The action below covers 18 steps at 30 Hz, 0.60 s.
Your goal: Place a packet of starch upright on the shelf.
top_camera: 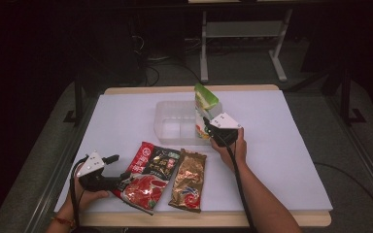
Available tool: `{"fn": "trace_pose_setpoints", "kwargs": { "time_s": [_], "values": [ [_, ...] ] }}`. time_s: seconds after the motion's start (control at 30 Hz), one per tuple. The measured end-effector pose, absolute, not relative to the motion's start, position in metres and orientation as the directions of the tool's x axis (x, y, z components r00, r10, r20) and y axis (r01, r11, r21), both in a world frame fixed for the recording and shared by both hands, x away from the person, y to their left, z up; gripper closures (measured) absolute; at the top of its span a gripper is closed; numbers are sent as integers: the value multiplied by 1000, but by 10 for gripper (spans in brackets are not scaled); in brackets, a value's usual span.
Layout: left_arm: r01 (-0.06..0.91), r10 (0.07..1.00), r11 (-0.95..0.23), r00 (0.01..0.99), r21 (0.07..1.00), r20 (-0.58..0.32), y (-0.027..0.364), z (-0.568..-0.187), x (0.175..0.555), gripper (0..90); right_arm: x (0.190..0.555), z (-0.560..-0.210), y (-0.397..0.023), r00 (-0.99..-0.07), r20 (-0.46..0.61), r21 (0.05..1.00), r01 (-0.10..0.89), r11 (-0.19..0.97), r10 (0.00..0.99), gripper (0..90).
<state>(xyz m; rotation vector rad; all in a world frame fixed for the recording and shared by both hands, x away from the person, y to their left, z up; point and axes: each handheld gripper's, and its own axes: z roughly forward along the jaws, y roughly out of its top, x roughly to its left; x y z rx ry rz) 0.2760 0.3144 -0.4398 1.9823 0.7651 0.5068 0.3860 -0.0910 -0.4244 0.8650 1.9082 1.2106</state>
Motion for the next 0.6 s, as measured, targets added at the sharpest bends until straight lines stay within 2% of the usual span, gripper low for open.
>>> {"fn": "trace_pose_setpoints", "kwargs": {
  "time_s": [0.23, 0.6],
  "values": [
    [310, 694, -347, 719, 885, 20, 315, -433, 276, 234, 383, -432, -95, -533, -211, 923, 168, 346, 819, 830],
    [304, 666, -361, 746, 881, 16, 299, -420, 279, 234, 378, -426, -99, -546, -204, 912, 196, 360, 813, 798]
  ]
}}
